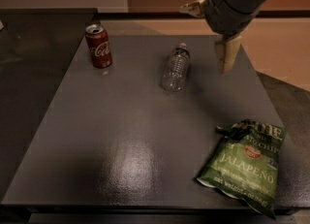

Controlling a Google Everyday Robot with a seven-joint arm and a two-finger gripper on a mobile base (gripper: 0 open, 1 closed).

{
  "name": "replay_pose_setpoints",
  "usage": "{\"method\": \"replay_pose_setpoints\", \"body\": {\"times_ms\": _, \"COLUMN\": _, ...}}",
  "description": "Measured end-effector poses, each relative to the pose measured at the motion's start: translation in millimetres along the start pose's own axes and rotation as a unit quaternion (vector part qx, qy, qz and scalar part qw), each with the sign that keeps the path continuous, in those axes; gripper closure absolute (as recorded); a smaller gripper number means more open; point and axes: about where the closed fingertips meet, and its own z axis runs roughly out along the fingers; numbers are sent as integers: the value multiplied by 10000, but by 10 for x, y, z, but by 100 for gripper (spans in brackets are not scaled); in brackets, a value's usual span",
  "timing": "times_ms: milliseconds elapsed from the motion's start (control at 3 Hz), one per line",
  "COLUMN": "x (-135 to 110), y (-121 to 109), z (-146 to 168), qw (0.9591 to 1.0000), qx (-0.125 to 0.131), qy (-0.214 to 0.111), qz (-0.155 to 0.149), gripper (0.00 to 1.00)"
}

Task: Pick water bottle

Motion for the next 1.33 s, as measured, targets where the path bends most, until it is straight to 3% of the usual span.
{"method": "replay_pose_setpoints", "body": {"times_ms": 333, "x": 50, "y": -156, "z": 213, "qw": 9972, "qx": 55, "qy": 41, "qz": -748, "gripper": 0}}
{"method": "replay_pose_setpoints", "body": {"times_ms": 667, "x": 104, "y": -291, "z": 490, "qw": 9869, "qx": -6, "qy": 22, "qz": -1613, "gripper": 0}}
{"method": "replay_pose_setpoints", "body": {"times_ms": 1000, "x": 128, "y": -363, "z": 744, "qw": 9694, "qx": -274, "qy": 8, "qz": -2439, "gripper": 0}}
{"method": "replay_pose_setpoints", "body": {"times_ms": 1333, "x": 126, "y": -368, "z": 970, "qw": 9469, "qx": -654, "qy": -14, "qz": -3149, "gripper": 0}}
